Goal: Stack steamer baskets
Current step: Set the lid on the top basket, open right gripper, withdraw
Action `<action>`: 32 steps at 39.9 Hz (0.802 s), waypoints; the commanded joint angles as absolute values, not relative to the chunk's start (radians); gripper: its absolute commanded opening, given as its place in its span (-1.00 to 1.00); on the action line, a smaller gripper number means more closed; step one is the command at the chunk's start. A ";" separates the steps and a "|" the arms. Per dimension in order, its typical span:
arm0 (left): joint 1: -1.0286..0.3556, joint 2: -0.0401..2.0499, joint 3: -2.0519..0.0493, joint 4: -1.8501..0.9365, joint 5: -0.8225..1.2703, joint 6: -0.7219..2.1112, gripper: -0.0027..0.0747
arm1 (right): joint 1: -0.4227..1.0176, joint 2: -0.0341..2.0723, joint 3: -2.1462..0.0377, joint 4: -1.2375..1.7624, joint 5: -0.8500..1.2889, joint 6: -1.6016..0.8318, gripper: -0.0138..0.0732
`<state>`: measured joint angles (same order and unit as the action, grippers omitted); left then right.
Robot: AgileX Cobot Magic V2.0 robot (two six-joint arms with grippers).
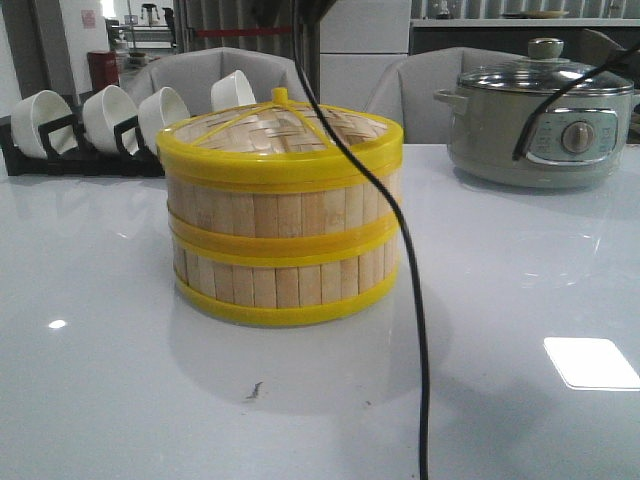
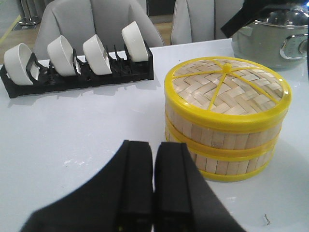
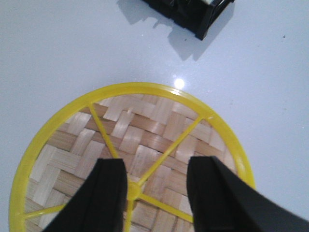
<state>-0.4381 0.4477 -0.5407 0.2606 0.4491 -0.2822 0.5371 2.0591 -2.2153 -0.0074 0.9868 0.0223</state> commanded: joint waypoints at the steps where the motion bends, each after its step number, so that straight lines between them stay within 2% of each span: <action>1: -0.437 0.460 -0.570 0.264 0.372 -0.287 -0.69 | 0.504 1.914 -2.175 -0.027 0.880 0.018 0.25; 19: -0.437 0.460 -0.570 0.264 0.372 -0.287 -0.69 | 0.324 1.382 -1.421 -0.027 0.474 0.018 0.25; 32: -0.437 0.460 -0.570 0.264 0.372 -0.287 -0.69 | 0.162 1.059 -0.996 -0.009 0.347 0.018 0.25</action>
